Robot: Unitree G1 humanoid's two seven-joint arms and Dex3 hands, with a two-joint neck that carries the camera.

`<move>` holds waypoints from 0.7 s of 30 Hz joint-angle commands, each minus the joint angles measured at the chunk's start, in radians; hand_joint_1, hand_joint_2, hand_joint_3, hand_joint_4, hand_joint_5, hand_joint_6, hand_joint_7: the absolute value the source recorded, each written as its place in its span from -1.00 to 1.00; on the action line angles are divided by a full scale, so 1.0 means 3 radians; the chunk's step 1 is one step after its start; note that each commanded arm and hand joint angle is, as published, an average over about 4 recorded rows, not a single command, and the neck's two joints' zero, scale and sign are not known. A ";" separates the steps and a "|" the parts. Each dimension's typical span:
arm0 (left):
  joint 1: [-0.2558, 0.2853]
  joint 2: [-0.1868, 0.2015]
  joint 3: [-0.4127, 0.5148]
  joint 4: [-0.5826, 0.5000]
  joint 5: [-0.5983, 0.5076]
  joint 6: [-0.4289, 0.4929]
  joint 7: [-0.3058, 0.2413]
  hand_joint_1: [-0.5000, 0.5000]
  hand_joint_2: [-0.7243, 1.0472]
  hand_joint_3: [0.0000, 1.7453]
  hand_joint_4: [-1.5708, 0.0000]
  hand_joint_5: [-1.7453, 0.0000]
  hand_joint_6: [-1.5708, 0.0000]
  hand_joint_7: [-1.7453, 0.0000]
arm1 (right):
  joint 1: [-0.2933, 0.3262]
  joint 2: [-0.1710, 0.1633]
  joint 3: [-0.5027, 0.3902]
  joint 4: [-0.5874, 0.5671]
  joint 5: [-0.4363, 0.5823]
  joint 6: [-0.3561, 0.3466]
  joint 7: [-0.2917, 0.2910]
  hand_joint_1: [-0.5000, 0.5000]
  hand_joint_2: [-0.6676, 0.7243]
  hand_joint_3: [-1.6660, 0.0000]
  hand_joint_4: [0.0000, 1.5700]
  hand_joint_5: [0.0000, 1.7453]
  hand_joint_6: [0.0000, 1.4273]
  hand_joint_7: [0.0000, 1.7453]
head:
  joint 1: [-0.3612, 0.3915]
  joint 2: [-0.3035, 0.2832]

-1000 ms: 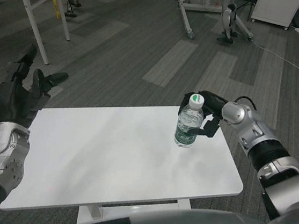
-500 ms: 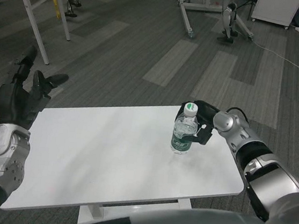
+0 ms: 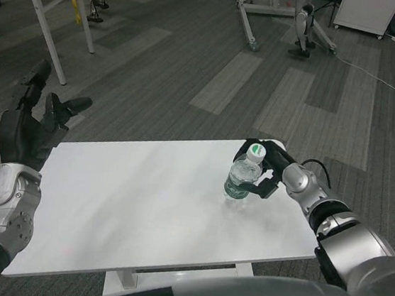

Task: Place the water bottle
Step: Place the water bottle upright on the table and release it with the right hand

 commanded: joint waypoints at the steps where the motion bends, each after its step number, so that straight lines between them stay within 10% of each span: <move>1: -0.0003 0.0019 0.0020 0.0007 0.0002 -0.0006 0.0007 -0.91 1.00 -0.10 0.10 0.18 0.67 0.76 | -0.0077 0.0029 -0.0049 0.0109 -0.0048 -0.0143 -0.0144 -0.92 -0.70 -0.52 0.89 0.39 0.52 0.84 | -0.0005 -0.0004; 21: -0.0029 0.0014 0.0015 0.0032 0.0002 -0.0006 0.0007 -0.93 1.00 -0.10 0.10 0.18 0.67 0.76 | -0.0190 0.0121 -0.0044 0.0478 -0.0529 -0.0111 -0.0268 -0.92 -0.73 -0.52 0.89 0.44 0.52 0.84 | -0.0004 -0.0028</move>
